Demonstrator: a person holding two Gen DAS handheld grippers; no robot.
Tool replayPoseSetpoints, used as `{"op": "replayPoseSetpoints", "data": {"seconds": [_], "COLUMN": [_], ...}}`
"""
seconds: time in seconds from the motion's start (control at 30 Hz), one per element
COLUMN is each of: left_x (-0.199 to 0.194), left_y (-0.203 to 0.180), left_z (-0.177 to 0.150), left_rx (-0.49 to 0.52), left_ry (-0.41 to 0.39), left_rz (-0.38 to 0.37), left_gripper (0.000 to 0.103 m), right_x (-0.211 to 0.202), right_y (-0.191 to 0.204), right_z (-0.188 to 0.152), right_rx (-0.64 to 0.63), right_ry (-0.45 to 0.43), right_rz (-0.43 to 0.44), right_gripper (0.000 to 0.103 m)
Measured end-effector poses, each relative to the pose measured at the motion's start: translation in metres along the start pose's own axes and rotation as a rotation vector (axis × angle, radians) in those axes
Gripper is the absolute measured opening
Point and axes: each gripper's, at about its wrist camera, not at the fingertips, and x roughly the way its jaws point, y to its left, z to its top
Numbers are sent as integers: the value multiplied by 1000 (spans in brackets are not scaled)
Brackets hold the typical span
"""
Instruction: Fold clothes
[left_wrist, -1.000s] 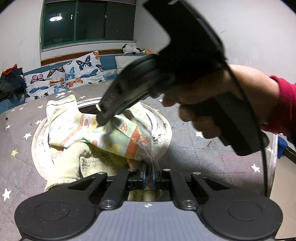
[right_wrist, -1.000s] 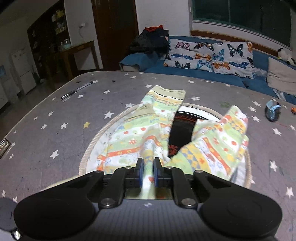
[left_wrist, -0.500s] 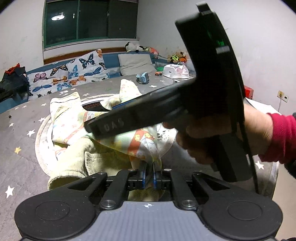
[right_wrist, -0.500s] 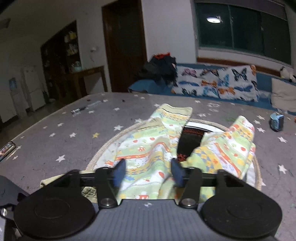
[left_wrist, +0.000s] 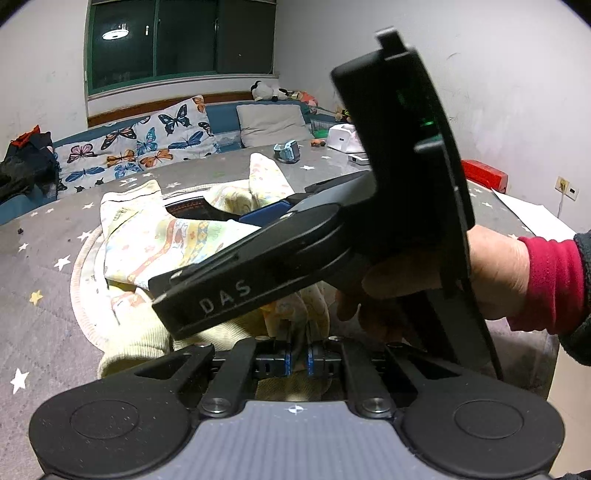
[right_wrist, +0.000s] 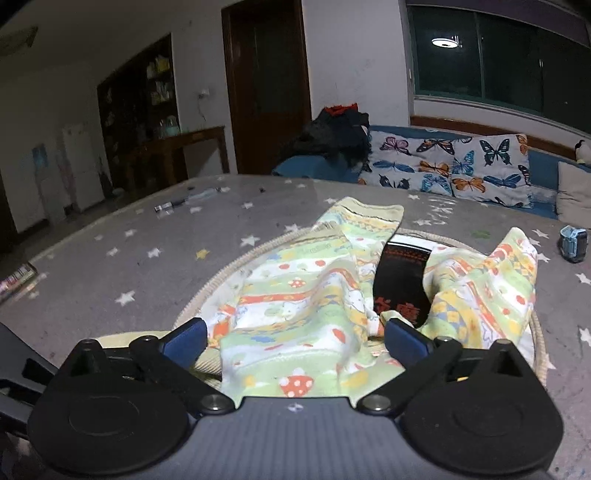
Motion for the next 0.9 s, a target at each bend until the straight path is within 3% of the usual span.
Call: {"op": "replayPoseSetpoints", "data": {"seconds": [0.67, 0.9], "left_x": [1, 0], "left_y": [1, 1], "left_z": [-2, -1], "left_rx": [2, -1], "left_ry": [3, 5], "left_rz": [4, 2], "left_gripper": [10, 10], "right_x": [14, 12], "right_y": [6, 0], "right_z": [-3, 5], "right_rx": [-32, -32], "right_ry": [114, 129], "right_rz": [-47, -3], "right_gripper": [103, 103]}}
